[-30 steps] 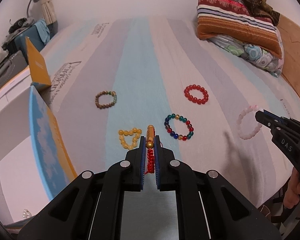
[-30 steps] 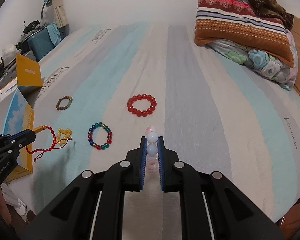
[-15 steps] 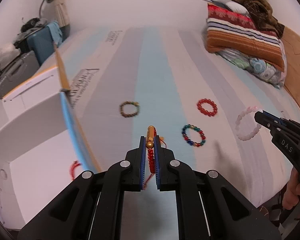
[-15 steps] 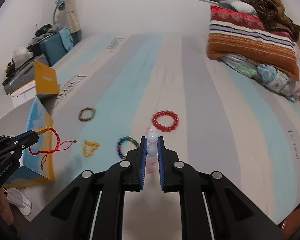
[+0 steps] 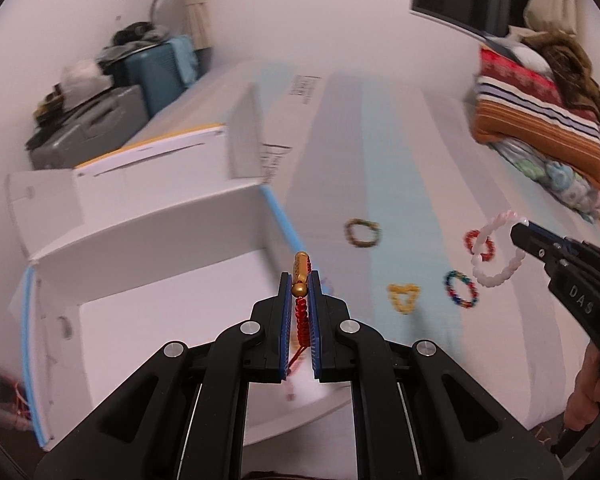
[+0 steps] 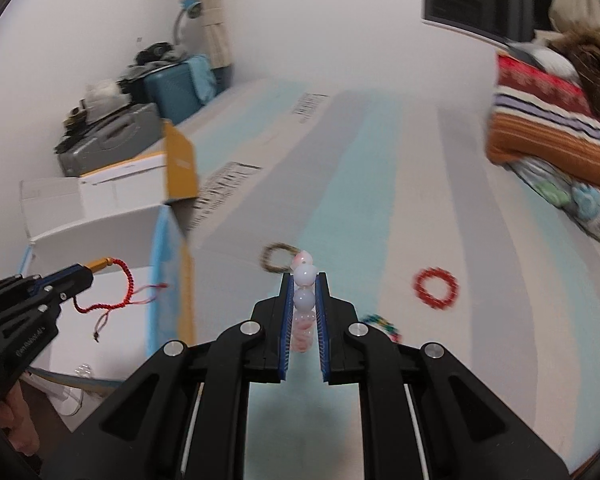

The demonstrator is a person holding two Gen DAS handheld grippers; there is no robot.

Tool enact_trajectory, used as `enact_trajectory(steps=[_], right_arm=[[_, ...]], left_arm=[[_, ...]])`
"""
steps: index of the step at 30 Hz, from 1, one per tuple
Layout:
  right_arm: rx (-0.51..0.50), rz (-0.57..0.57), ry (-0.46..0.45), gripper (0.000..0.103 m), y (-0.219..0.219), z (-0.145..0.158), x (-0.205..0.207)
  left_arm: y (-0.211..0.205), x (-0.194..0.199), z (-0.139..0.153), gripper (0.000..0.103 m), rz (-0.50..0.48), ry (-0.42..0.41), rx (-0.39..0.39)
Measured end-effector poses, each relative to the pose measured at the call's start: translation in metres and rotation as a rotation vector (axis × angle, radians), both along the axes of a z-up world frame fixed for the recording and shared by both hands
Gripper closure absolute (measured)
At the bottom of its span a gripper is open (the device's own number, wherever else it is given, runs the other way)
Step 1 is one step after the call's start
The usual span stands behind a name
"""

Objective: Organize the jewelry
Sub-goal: 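Lift both bracelets and carry them into the white box, then open both tools to release the bracelets in the box and withdraw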

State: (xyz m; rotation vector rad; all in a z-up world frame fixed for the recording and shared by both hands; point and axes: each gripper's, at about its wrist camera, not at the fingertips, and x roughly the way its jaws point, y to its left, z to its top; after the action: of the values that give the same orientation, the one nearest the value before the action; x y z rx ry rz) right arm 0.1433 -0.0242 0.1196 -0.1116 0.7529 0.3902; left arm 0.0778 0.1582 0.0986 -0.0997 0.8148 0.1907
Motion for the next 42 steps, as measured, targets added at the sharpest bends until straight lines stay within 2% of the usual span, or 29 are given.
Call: enact_trajectory(steps=[12,21,32,42], right_arm=[[0.018,0.18,-0.012,0.093,0.11,0.009,-0.027],[-0.019,0.264,0.033,0.093,0.166,-0.014,-0.043],[-0.109,0.275,0.161,0.093,0.194,-0.076,-0.029],[-0.154,0.267,0.212,0.092,0.205,-0.099,-0.022]], left_arm=[[0.093,-0.041,0.003,0.096,0.163,0.02,0.001],[0.133,-0.055,-0.021,0.096,0.259,0.099,-0.008],[0.155,-0.052,-0.07,0.096,0.286,0.204,-0.048],[0.163,-0.046,-0.09,0.094,0.288,0.24,-0.053]])
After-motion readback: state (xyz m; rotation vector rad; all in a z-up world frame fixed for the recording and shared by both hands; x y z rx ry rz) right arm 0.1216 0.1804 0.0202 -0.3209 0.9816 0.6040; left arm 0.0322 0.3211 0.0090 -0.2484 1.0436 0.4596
